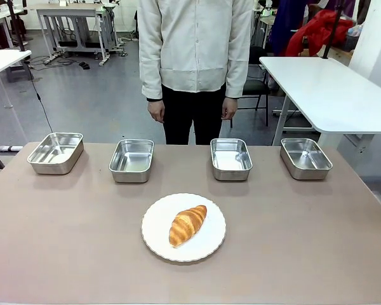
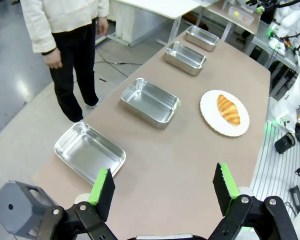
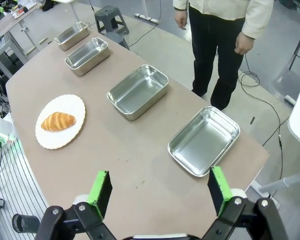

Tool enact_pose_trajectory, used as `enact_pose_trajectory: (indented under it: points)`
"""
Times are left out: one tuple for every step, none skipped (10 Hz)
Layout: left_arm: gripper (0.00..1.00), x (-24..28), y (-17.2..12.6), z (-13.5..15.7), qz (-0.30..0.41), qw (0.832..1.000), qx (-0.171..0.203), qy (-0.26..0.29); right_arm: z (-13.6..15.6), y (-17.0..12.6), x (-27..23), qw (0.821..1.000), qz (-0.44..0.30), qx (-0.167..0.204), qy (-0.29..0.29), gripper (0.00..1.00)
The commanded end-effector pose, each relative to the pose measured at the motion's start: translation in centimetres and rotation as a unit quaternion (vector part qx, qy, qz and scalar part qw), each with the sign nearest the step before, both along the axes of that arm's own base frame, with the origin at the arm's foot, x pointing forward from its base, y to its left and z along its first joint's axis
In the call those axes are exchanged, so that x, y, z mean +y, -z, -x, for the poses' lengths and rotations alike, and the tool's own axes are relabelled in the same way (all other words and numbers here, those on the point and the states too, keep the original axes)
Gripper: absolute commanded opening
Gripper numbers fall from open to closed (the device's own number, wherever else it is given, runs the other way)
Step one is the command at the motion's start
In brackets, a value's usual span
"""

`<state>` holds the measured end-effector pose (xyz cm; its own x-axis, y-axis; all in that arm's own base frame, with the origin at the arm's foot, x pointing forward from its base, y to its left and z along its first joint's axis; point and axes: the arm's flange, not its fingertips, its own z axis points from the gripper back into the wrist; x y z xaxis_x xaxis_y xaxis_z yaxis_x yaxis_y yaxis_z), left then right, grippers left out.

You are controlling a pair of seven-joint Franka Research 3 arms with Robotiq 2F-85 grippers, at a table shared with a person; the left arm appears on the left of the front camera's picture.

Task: Place the bread in the container.
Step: Place the Butter Roll into the Airtight Container indicated by the human.

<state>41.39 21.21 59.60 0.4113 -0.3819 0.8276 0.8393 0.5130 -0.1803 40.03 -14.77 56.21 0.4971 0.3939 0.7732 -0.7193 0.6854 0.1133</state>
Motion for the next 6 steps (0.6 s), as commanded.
enact_pose_trajectory:
  points:
    - [1.00,0.11,-0.09,0.22,0.001,1.000,-0.004,0.005,0.01,-0.12,-0.05,1.000,-0.005,-0.007,-0.004,1.00]
    - [1.00,0.11,-0.09,0.22,0.001,1.000,-0.004,0.005,0.01,-0.12,-0.05,1.000,-0.005,-0.007,-0.004,1.00]
    - [1.00,0.11,-0.09,0.22,0.001,1.000,-0.004,0.005,0.01,-0.12,-0.05,1.000,-0.005,-0.007,-0.004,1.00]
    - [1.00,0.11,-0.09,0.22,0.001,1.000,-0.004,0.005,0.01,-0.12,-0.05,1.000,-0.005,-0.007,-0.004,1.00]
    - [1.00,0.11,-0.09,0.22,0.001,1.000,-0.004,0.005,0.01,-0.12,-0.05,1.000,-0.005,-0.007,-0.004,1.00]
    - [1.00,0.11,-0.09,0.22,0.001,1.000,-0.004,0.005,0.01,-0.12,-0.05,1.000,-0.005,-0.007,-0.004,1.00]
